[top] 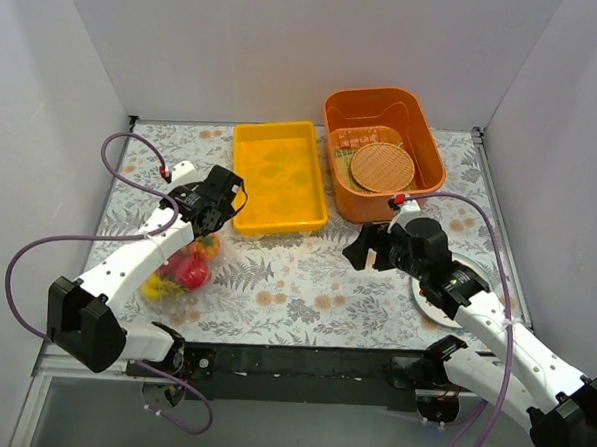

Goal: Open the zip-top bag and remove the fake food

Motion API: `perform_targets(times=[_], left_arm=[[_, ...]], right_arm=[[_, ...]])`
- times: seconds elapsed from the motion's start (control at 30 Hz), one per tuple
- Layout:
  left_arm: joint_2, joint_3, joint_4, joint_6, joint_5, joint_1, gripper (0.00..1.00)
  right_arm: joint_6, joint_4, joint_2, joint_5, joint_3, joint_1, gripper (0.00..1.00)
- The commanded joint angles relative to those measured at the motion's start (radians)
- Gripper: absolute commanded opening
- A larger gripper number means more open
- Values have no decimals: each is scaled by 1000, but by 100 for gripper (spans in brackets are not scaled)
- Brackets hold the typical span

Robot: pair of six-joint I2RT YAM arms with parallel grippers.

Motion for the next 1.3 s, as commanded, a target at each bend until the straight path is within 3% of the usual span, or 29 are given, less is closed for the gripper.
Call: perform_targets(times=[0.0,0.1,0.3,0.33,0.53,0.6,0.77,1.1,1.27], left_arm=[[-7,-37,-61,-44,-62,1,75],[-49,-74,-2,21,-4,-6,72],[-52,-111,0,2,15,-63,70],[-50,-120,0,-6,16,-75,63],[-60,-143,3,-63,61,-199,44],[-67,-154,0,-86,94,-233,32],[-132,-209,-26,-149,168,-275,23],[-284,-197,-127,-186,199,-285,25],[-276,-107,-181,-172,92,-284,39]], right_arm=[[18,87,13,-107,-17,8,94],[35,122,26,-139,-36,22,95],[102,271,111,-242,-30,73,94],[113,292,131,-262,-21,97,94],[132,363,292,-274,85,195,91],[139,381,338,-271,97,223,91],[168,476,460,-291,110,257,89],[260,681,749,-362,265,330,78],[306,702,856,-348,357,363,75]])
